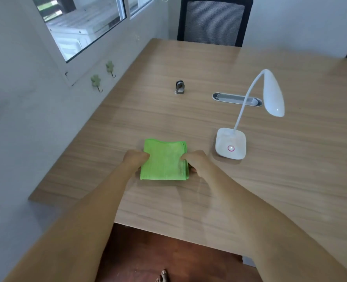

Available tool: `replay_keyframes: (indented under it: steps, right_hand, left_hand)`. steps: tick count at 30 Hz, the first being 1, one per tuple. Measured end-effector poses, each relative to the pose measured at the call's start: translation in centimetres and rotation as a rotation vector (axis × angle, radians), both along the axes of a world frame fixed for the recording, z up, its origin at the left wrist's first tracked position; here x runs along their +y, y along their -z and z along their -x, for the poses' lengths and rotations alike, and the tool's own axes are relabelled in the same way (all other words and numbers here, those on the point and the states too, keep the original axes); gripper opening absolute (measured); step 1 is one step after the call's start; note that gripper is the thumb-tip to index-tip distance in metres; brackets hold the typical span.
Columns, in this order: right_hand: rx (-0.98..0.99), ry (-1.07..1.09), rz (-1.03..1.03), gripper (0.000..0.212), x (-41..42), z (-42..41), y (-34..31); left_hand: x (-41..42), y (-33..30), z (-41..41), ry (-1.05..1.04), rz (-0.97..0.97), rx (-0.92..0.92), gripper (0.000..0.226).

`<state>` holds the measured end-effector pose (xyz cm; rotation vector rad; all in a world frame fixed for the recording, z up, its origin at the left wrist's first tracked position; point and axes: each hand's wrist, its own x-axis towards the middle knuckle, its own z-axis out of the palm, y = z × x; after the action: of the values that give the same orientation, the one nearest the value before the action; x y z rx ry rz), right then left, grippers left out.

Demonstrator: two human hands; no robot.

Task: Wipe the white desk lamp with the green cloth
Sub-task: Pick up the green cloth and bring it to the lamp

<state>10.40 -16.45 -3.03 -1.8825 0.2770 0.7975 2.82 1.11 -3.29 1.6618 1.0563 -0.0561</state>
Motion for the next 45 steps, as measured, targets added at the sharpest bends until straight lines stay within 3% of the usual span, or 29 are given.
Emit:
replay_keyframes:
  steps: [3,6,10,13,17,22,24,27,33,35,37,40,45]
  right_hand:
    - [0.04,0.065,-0.096,0.023,-1.2,0.4,-0.8]
    - [0.024,0.111,-0.159,0.032,-2.9,0.5,-1.7]
    - [-0.061,0.06,-0.19,0.051,-6.1,0.8,-3.4]
    - [-0.084,-0.023,-0.189,0.057,-8.5,0.5,-4.0]
    - [-0.139,-0.085,-0.11,0.056,-11.0,0.0,-4.5]
    - [-0.198,-0.215,0.1,0.07,-13.6,-0.4,-5.1]
    - [-0.225,-0.267,0.157,0.064,-14.5,-0.4,-5.3]
    - [-0.307,-0.307,0.203,0.038,-15.7,-0.5,-5.6]
    - [-0.361,-0.289,0.227,0.031,-17.2,-1.1,-5.6]
    - [-0.337,-0.245,0.207,0.026,-17.7,-1.2,-5.6]
    - [-0.305,-0.223,0.158,0.022,-17.9,-1.2,-5.8]
    - [-0.239,-0.14,0.028,0.031,-18.3,-1.1,-5.5]
    - [-0.04,0.23,-0.294,0.015,-18.4,-0.2,-4.6]
  left_hand:
    - [-0.7,-1.0,0.1,0.012,0.166,-0.046,0.03]
    - [-2.1,-2.4,-0.3,0.058,0.222,-0.102,0.018]
    - [-4.2,-4.1,-1.0,0.169,0.243,-0.132,0.054]
    - [-5.6,-5.0,-1.6,0.352,0.308,-0.126,0.059]
    - [-7.2,-5.8,-2.9,0.503,0.32,-0.091,0.05]
    - [-9.5,-6.7,-3.9,0.623,0.203,-0.032,0.053]
    - [-9.9,-6.7,-4.4,0.676,0.085,-0.026,0.059]
    - [-10.3,-6.8,-4.9,0.713,0.007,-0.039,0.055]
    - [-11.4,-6.9,-5.8,0.757,-0.029,-0.023,0.016]
    - [-11.7,-6.8,-5.9,0.741,-0.051,-0.024,0.021]
    - [-11.8,-6.4,-5.9,0.736,-0.055,-0.024,0.026]
    - [-11.9,-5.6,-5.9,0.698,0.076,-0.011,0.003]
    - [-12.9,-4.9,-5.3,0.569,0.275,0.003,0.008]
